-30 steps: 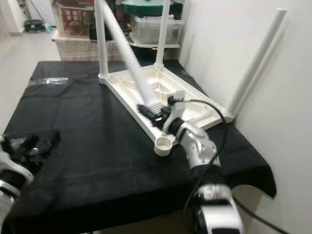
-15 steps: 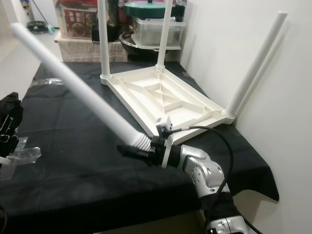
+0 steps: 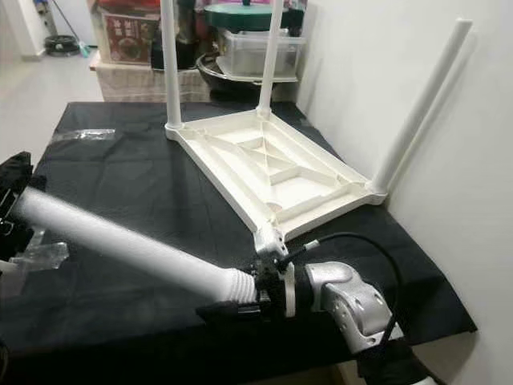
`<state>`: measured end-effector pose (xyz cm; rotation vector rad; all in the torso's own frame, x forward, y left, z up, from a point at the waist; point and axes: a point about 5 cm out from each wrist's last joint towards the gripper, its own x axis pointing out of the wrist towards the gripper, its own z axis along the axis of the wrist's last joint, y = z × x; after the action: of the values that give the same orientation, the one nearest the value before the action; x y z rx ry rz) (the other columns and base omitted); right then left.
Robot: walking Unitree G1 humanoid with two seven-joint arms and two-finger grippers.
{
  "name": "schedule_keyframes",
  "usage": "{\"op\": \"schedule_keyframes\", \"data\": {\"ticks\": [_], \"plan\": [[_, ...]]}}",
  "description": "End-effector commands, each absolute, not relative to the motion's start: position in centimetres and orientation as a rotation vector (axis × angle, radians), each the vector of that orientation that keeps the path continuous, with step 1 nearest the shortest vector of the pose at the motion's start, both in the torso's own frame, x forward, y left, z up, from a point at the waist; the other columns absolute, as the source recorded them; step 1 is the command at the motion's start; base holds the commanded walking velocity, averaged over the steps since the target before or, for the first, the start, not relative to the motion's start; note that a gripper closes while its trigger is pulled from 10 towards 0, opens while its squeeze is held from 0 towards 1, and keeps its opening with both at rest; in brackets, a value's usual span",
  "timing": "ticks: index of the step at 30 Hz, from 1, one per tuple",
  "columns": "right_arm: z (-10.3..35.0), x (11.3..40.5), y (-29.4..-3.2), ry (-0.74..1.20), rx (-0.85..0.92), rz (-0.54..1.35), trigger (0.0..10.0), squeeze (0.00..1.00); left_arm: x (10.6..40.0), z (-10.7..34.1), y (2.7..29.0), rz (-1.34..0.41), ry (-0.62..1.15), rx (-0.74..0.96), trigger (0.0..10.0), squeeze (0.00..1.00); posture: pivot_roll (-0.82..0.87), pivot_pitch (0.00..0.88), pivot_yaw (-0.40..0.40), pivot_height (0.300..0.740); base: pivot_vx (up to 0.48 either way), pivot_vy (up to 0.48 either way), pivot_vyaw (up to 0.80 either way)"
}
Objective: Building children table
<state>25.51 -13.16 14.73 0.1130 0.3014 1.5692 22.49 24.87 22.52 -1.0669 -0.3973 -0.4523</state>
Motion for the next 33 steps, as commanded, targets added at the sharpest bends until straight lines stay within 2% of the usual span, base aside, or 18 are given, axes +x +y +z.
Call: {"op": "schedule_keyframes", "data": {"ticks": [1,2,28,29,30,31,33], "plan": [[14.9,25.2,-13.0,0.306,0.070,1.622,0.0,0.00,22.7,22.6,24.6,-0.484,-0.384,-1.072,10.0,0.00,-0.01,0.000,-0.066,0.740,0.000,0.000,0.00],[15.0,25.3,-13.1,0.306,0.064,1.632,0.0,0.00,22.7,22.8,24.5,-0.506,-0.397,-1.078,0.0,0.00,-0.01,0.000,-0.068,0.740,0.000,0.000,0.00],[15.3,26.9,-13.2,0.283,0.032,1.539,0.0,0.00,21.3,23.9,21.9,-0.653,-0.382,-1.007,0.0,0.00,-0.01,0.000,-0.076,0.740,0.000,0.000,0.00],[15.2,27.3,-13.2,0.282,0.012,1.499,10.0,0.00,21.4,23.9,21.8,-0.648,-0.374,-1.000,0.0,0.00,-0.01,0.000,-0.076,0.740,0.000,0.000,0.00],[15.1,28.0,-13.2,0.292,0.026,1.434,10.0,0.00,21.5,24.0,21.8,-0.641,-0.367,-1.002,0.0,0.00,-0.01,0.000,-0.076,0.740,0.000,0.000,0.00],[15.2,28.2,-13.2,0.299,0.041,1.417,10.0,1.00,21.7,24.1,22.0,-0.634,-0.366,-1.003,10.0,0.00,-0.01,0.000,-0.076,0.740,0.000,0.000,0.00],[15.3,28.2,-13.2,0.314,0.055,1.416,10.0,1.00,21.8,24.2,22.1,-0.621,-0.367,-1.002,10.0,0.00,-0.01,0.000,-0.076,0.740,0.000,0.000,0.00]]}}
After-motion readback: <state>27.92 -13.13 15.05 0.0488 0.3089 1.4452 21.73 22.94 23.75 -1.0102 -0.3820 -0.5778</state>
